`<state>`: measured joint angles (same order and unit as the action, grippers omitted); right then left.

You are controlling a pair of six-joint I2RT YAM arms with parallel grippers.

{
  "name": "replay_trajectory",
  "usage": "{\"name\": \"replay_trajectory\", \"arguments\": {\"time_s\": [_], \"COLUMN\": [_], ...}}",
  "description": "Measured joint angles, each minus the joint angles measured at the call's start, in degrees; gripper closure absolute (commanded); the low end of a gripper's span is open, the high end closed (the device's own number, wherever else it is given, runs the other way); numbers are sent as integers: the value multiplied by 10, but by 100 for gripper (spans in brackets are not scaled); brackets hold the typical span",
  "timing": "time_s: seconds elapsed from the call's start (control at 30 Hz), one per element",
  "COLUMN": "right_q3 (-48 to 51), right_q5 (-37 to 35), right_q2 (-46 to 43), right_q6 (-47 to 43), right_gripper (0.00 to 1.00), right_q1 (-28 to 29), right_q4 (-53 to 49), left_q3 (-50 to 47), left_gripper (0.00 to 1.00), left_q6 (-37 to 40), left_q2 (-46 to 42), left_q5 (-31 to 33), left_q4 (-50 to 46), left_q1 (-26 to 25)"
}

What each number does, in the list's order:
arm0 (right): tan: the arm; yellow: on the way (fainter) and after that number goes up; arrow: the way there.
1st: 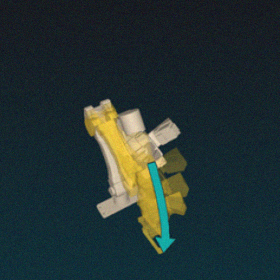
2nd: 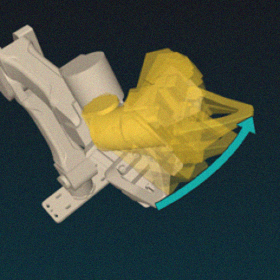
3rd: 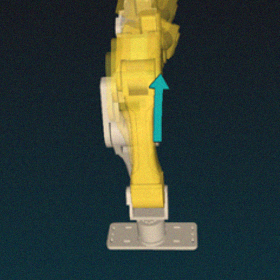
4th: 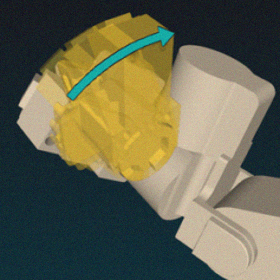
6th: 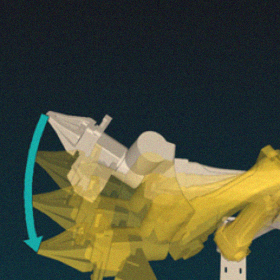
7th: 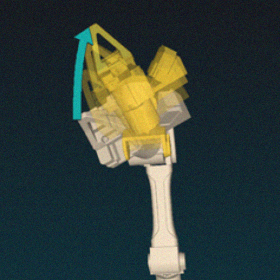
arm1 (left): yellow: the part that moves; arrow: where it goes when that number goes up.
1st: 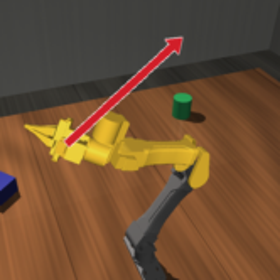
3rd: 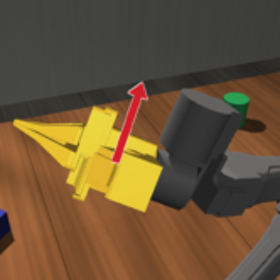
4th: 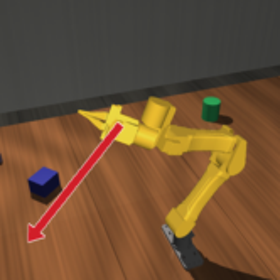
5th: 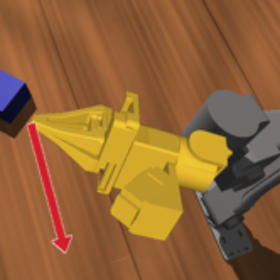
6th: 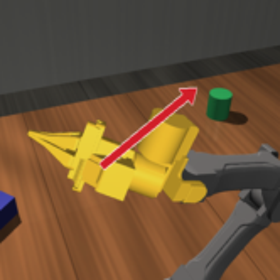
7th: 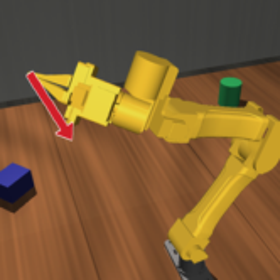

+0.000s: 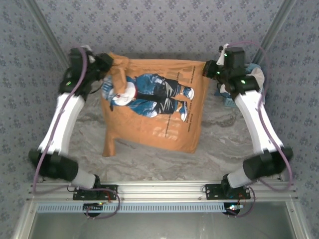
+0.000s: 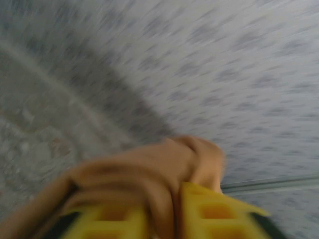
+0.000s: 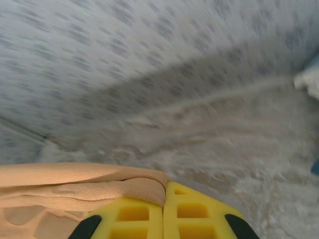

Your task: Fold and stack the t-shirts

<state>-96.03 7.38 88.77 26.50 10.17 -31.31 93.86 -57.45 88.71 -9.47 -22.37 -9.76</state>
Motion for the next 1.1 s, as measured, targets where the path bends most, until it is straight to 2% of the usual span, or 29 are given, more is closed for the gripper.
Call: {"name": "replay_trajectory", "arguments": {"time_s": [0.07, 0.13, 0.23, 0.3, 0.43, 0.53, 0.63, 0.7, 0.87, 1.0, 1.1], "right_q3": [-5, -9, -6, 3, 70, 132, 172, 181, 141, 86, 79], "right_q5": [6, 4, -10, -21, -37, -36, -33, -21, 16, 48, 61], "right_q2": [87, 152, 195, 189, 125, 78, 70, 85, 193, 292, 325], "right_q6": [12, 15, 24, 26, 38, 62, 93, 110, 134, 148, 165], "right_gripper": [48, 42, 41, 41, 43, 45, 47, 48, 52, 52, 52], "right_q1": [-19, -30, -33, -27, 6, 49, 108, 154, 252, 285, 281], "right_q4": [1, -4, -28, -39, -37, -36, -31, -26, -9, -14, -30], "left_q3": [32, 59, 45, 2, -134, -235, -303, -315, -279, -243, -227], "left_gripper": [34, 25, 25, 26, 32, 37, 40, 41, 45, 45, 45], "left_q6": [-2, 11, 30, 37, 49, 59, 68, 71, 73, 68, 68], "left_q2": [116, 194, 223, 189, 54, -37, -66, -55, -16, -8, -6], "left_q5": [-23, -25, -24, -27, -27, -21, -16, -13, -5, 6, 15], "left_q4": [-19, -53, -110, -122, -162, -196, -226, -236, -241, -239, -240], "left_q1": [-2, -7, -17, -21, -6, 38, 104, 132, 139, 151, 158]}}
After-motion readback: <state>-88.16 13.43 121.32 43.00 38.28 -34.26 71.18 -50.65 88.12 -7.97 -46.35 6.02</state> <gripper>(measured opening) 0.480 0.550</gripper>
